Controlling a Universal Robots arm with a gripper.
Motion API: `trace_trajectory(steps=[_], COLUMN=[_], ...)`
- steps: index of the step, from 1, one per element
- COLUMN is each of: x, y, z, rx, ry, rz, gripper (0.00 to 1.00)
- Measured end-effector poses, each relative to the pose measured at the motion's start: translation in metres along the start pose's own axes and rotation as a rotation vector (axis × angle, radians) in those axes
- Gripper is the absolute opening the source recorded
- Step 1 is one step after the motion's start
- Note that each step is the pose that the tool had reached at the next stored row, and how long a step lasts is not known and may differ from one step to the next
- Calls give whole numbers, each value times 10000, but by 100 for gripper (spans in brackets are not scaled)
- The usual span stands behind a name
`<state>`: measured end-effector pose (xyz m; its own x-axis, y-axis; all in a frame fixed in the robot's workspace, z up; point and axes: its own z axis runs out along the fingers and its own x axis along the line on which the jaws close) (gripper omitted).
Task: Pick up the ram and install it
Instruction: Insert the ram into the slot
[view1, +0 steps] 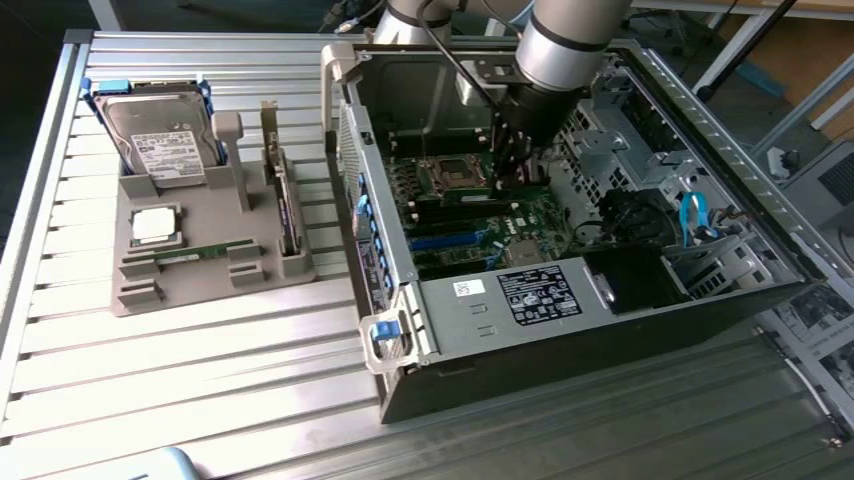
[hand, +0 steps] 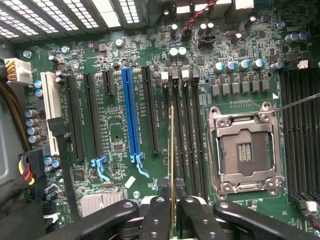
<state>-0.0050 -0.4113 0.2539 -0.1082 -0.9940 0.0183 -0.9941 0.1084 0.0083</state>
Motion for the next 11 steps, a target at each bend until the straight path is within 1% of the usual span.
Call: trace_trajectory(steps=[11], x=[-33], y=[20], z=[40], rx=[0], ry=[0], rz=[0], gripper=[14])
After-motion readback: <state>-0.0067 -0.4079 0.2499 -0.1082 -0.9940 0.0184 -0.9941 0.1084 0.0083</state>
